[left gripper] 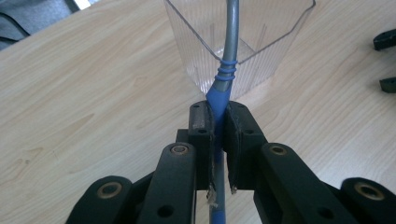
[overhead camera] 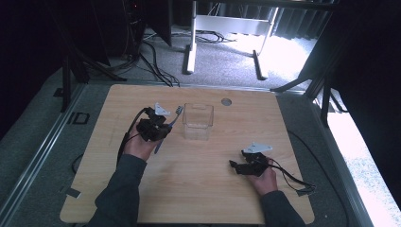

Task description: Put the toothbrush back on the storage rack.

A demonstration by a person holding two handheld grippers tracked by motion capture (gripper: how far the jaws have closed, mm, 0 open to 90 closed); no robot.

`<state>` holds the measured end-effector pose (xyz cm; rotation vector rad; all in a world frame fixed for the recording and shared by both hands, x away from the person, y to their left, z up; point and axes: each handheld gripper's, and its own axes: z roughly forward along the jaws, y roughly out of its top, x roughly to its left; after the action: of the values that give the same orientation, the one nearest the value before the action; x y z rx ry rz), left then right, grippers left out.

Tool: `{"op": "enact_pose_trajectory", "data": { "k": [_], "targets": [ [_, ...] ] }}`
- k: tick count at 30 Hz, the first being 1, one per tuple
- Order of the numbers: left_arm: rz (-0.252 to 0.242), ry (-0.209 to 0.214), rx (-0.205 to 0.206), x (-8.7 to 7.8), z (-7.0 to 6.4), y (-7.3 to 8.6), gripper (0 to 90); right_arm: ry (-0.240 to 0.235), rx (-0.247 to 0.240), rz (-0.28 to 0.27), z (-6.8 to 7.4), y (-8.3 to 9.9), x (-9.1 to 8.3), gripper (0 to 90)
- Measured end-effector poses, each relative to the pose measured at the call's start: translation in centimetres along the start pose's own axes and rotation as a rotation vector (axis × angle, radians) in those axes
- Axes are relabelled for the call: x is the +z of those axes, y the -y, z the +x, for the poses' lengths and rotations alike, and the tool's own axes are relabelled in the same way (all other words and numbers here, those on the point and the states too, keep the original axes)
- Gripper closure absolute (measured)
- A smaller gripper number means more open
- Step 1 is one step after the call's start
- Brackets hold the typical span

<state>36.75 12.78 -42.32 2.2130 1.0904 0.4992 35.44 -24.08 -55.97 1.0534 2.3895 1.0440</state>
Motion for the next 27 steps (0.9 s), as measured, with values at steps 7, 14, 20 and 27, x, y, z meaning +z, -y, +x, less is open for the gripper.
{"op": "enact_pose_trajectory", "data": {
  "k": [7,14,20,27],
  "targets": [
    [-0.010,-0.009,0.007,0.1,-0.2,-0.1,81.9,0.000,0.000,0.000,0.0,0.0,0.0,26.9],
    [-0.052,-0.017,0.006,0.1,-0.5,-0.3,81.9,0.000,0.001,0.000,0.0,0.0,0.0,27.0],
    [-0.072,-0.027,0.009,0.2,-0.8,-0.5,81.9,0.000,0.001,0.001,0.0,0.0,0.0,26.9],
    [-0.085,-0.022,0.009,0.2,-1.1,-0.6,81.9,0.000,0.001,0.001,0.0,0.0,0.0,27.0]
  ]
}}
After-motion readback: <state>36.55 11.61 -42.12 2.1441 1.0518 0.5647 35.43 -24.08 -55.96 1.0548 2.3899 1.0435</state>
